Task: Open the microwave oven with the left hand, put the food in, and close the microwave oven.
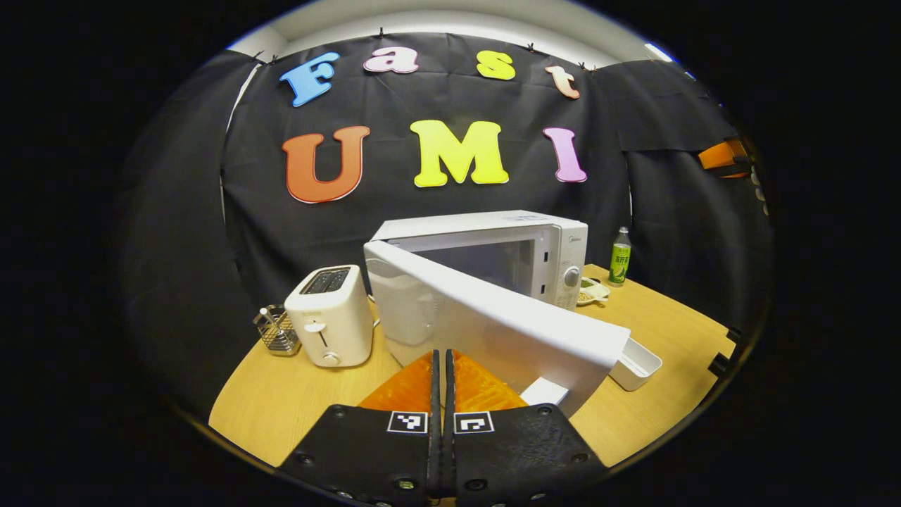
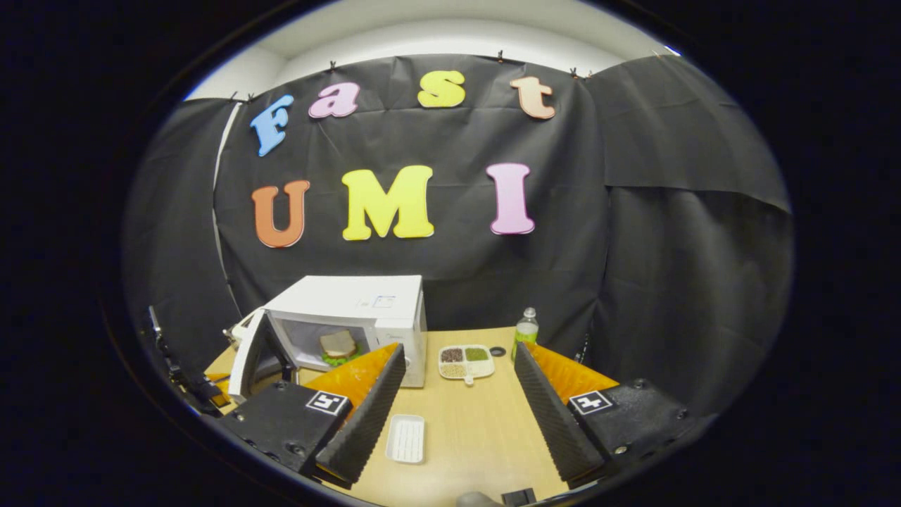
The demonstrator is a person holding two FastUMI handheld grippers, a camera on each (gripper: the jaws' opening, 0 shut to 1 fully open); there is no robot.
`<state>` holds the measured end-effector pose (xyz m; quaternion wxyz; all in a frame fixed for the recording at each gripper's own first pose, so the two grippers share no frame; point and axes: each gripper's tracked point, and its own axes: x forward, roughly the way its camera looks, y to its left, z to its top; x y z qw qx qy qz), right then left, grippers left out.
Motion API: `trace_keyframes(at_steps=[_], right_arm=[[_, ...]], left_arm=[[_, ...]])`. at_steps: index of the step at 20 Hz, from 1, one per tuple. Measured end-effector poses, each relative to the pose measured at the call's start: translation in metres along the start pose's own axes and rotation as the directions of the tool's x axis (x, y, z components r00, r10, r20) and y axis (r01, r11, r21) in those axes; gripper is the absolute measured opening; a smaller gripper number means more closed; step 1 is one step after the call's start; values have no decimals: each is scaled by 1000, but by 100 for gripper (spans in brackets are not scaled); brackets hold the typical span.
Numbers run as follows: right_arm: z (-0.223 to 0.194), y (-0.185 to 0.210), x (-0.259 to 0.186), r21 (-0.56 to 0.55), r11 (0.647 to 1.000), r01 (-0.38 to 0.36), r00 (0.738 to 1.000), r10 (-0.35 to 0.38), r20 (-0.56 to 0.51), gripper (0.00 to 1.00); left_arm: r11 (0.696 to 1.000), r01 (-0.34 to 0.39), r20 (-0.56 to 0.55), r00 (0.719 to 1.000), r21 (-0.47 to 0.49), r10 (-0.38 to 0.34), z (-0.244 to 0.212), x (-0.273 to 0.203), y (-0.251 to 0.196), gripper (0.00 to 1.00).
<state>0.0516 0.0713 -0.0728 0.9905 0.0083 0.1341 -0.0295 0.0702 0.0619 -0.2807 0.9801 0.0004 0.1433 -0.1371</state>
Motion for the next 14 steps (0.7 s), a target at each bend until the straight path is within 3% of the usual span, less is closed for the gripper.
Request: trace_keyframes(at_steps=[14], right_arm=[[0,-46,4,4,1000,7,1000,-7,-3,99]], left_arm=[[993,118,2,993,23,-118,12,58,-92,0]])
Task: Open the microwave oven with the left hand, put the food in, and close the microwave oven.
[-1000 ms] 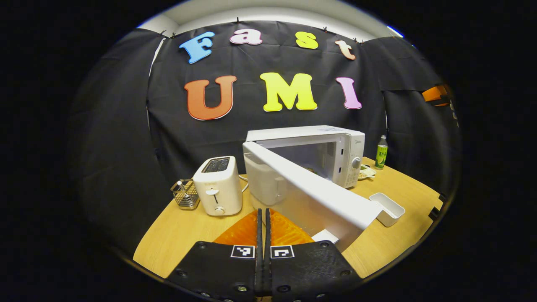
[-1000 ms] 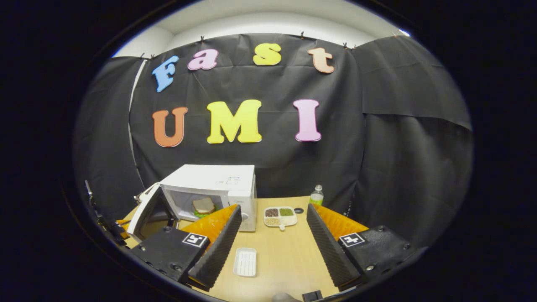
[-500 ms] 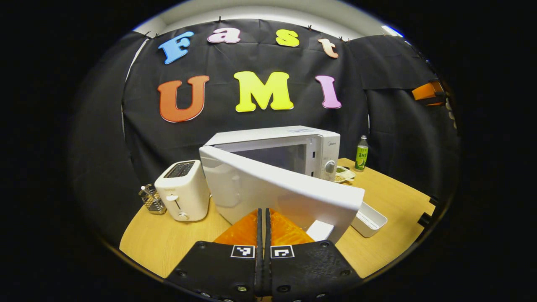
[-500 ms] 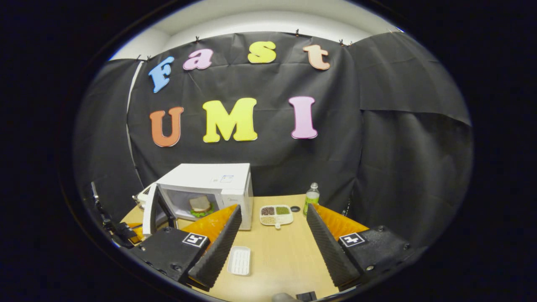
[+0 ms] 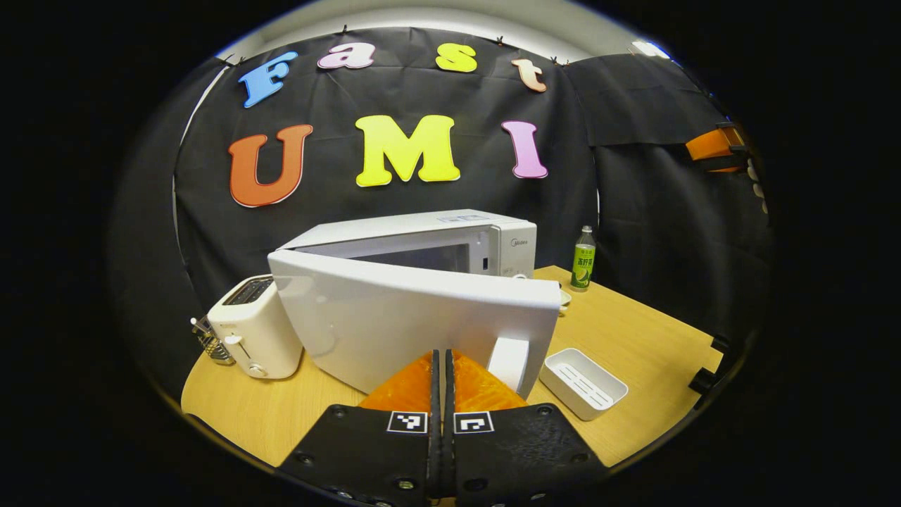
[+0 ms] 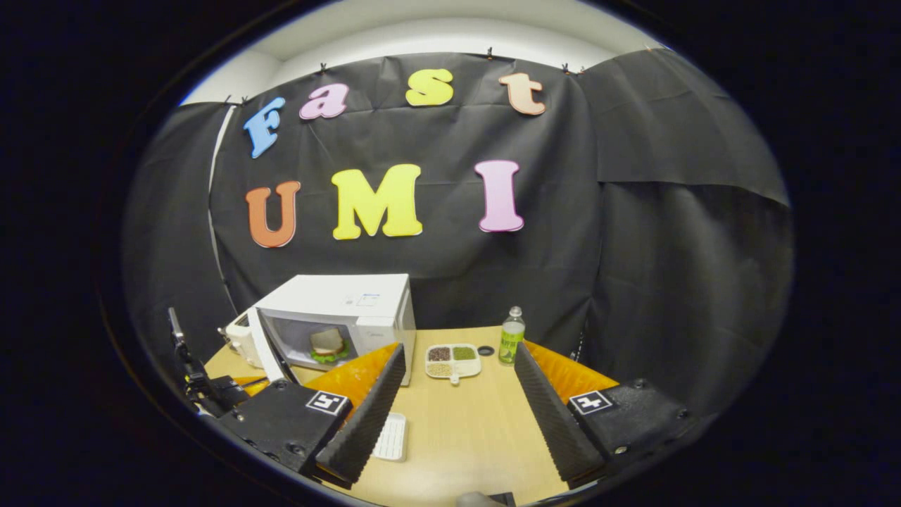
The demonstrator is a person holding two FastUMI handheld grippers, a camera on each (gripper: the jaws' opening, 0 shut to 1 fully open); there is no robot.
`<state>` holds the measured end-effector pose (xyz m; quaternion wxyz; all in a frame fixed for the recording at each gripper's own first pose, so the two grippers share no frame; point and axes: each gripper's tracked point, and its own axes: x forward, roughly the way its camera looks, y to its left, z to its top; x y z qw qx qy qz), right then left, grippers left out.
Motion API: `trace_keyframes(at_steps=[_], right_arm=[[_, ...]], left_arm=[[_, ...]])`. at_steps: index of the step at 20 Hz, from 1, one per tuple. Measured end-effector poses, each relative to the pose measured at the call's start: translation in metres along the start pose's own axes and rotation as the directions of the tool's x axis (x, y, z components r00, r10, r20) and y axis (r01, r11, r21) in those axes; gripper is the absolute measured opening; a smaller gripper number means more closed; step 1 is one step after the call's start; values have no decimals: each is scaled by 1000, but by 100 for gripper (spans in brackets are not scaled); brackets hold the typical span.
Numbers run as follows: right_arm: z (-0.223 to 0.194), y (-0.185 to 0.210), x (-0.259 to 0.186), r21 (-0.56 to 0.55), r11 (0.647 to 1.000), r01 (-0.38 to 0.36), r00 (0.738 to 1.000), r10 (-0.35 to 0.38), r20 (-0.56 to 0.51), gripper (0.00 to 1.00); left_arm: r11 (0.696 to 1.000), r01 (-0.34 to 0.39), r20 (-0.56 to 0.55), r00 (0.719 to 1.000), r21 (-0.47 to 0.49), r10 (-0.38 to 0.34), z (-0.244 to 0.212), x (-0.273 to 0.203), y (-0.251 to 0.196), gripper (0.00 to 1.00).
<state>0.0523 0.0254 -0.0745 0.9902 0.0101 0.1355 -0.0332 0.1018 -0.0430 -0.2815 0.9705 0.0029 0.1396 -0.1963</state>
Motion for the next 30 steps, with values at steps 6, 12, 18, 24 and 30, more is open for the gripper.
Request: trace_keyframes(at_steps=[6,12,18,24,30], right_arm=[[0,-22,7,1,1000,15,1000,-15,-6,99],[-4,-36,23,-4,1000,23,999,-23,-23,99],[-3,-37,47,-1,1000,14,999,-14,-35,100],[-1,-33,63,0,1000,4,999,-4,-39,92],[-2,-33,68,4,1000,3,999,-3,-44,92]], left_arm=[[1000,4,5,1000,-2,-4,9,45,-15,0],[1000,-3,6,1000,-10,3,20,96,-19,0],[999,-23,14,1000,-35,23,29,140,-22,0],[995,-50,-3,999,-87,50,28,166,-19,0],[994,-59,-3,998,-94,59,29,169,-18,0]])
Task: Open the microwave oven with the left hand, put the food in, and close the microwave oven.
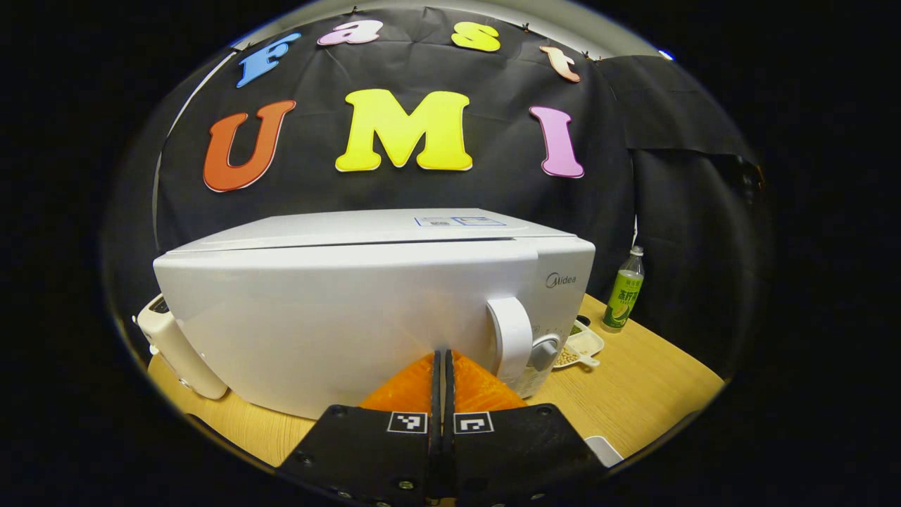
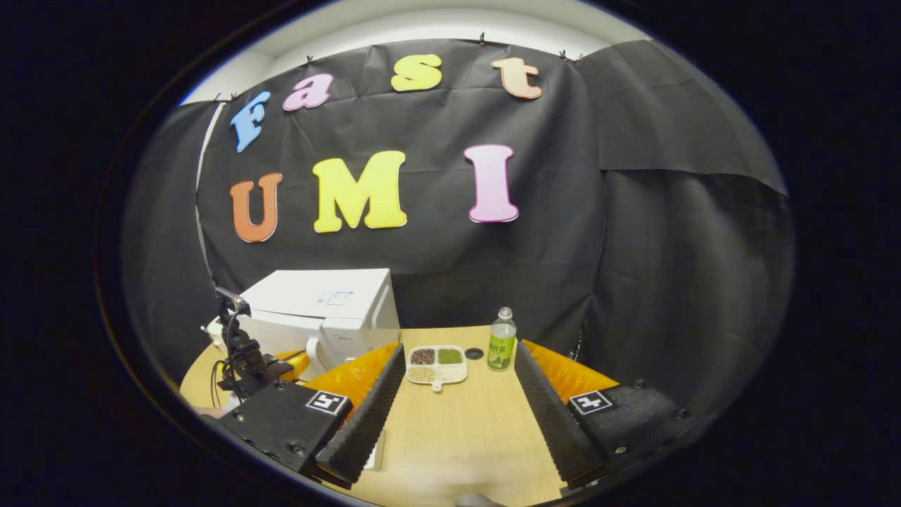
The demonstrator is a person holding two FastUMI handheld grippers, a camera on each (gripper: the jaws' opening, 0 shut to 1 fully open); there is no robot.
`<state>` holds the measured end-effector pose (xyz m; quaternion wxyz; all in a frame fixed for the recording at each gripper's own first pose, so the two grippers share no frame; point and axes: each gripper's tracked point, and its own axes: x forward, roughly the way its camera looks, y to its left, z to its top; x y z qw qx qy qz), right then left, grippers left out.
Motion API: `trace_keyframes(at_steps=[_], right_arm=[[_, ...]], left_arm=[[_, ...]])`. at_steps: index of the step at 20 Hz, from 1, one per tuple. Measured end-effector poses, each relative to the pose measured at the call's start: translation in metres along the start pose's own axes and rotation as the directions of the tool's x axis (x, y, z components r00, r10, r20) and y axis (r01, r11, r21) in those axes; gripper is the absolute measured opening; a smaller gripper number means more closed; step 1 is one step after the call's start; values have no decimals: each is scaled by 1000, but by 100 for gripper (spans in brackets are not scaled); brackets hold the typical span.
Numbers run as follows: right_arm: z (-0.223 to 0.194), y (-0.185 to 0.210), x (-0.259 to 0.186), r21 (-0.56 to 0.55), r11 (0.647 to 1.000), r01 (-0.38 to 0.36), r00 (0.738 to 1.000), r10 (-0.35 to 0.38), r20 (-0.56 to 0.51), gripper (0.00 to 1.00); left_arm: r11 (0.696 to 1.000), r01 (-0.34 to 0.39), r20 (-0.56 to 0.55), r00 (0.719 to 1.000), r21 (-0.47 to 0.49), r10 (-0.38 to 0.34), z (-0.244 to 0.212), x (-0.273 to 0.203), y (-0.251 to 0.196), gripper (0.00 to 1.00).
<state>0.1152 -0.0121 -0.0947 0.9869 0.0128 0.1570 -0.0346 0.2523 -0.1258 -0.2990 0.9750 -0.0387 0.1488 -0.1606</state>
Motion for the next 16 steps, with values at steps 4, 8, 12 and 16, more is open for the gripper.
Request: trace_keyframes(at_steps=[4,8,12,16], right_arm=[[1,2,-3,-2,1000,-2,1000,2,-3,99],[3,5,-9,-24,1000,-8,1000,8,11,99],[2,10,-10,-38,999,-38,999,39,26,99],[-1,16,-8,-30,993,-111,993,112,42,99]], left_arm=[[1000,-8,9,1000,13,8,4,5,1,0],[999,-23,-25,999,45,24,1,6,0,0],[998,-60,-20,998,21,61,4,-17,-3,0],[998,-58,-44,997,-23,57,7,-50,-18,59]])
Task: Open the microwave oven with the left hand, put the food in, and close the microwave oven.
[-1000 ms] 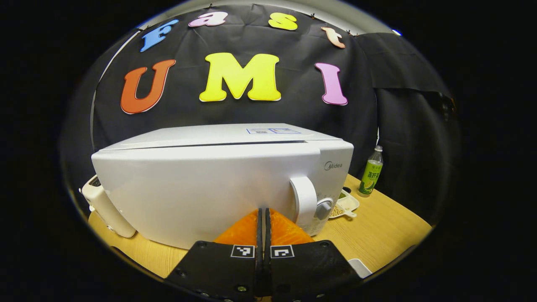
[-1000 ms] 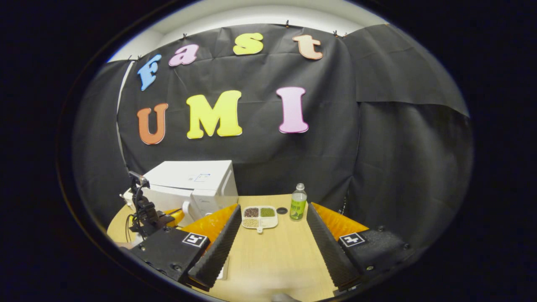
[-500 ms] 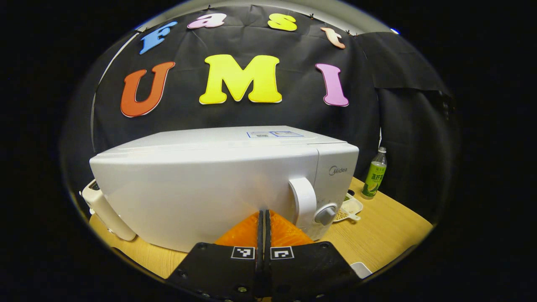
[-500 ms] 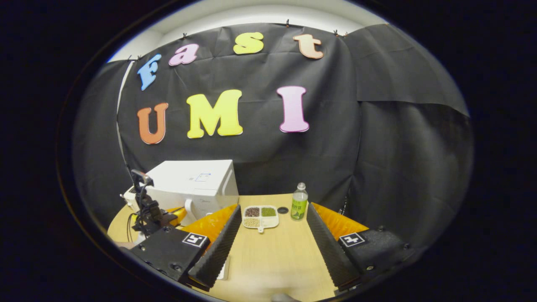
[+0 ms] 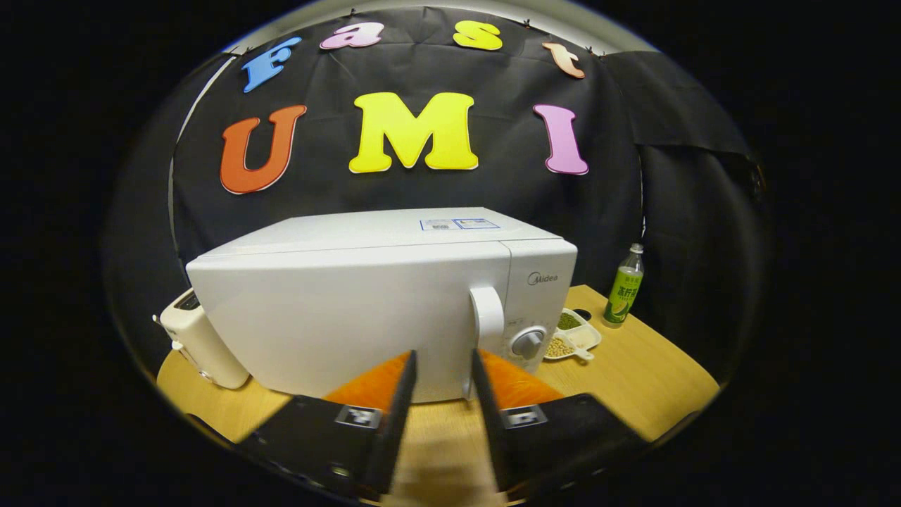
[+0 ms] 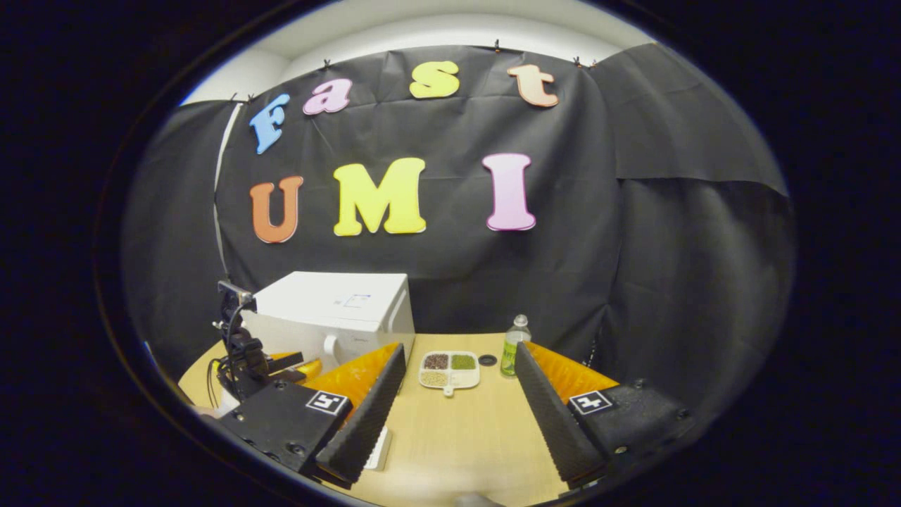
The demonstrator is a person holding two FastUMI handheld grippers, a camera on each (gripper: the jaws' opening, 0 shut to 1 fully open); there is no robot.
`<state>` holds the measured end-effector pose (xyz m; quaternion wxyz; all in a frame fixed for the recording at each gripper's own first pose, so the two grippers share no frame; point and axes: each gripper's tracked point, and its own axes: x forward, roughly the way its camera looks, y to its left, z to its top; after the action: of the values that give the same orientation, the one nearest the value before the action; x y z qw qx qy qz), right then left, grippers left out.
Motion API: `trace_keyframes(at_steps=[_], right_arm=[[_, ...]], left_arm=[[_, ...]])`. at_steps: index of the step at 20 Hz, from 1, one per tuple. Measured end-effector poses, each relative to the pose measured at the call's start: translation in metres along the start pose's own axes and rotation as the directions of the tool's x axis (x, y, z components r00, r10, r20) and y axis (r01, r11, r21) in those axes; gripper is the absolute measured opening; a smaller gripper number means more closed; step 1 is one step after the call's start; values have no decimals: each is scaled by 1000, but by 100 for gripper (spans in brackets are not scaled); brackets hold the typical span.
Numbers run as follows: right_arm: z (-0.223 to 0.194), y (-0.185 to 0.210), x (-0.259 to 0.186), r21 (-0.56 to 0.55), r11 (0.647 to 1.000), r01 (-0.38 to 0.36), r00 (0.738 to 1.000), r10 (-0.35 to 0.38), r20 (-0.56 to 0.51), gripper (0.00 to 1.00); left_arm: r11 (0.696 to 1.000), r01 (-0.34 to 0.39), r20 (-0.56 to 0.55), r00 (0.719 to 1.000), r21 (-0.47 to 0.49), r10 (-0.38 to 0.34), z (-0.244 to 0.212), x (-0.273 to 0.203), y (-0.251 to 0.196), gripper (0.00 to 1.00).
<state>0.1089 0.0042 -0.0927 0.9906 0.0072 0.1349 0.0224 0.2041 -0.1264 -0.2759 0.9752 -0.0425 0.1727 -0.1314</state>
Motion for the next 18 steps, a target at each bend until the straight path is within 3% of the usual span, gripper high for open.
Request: trace_keyframes(at_steps=[1,2,6,7,8,18], right_arm=[[-2,0,1,2,1000,-23,1000,23,3,99],[-3,0,1,-1,999,-42,999,42,5,99],[-6,-5,1,-29,993,-110,994,111,16,99],[-7,-8,2,-31,993,-112,993,113,18,92],[-6,-9,2,-30,993,-115,993,116,27,99],[19,-1,-48,-33,999,-40,989,45,140,99]], left_arm=[[1000,-24,-3,1000,2,24,-1,-9,0,88],[998,-55,-1,998,17,55,2,-17,2,95],[990,-131,52,990,52,128,30,-58,0,95],[988,-146,63,988,59,142,37,-69,0,96],[986,-156,72,986,64,151,43,-80,0,96],[979,-161,214,968,123,133,124,-219,19,97]])
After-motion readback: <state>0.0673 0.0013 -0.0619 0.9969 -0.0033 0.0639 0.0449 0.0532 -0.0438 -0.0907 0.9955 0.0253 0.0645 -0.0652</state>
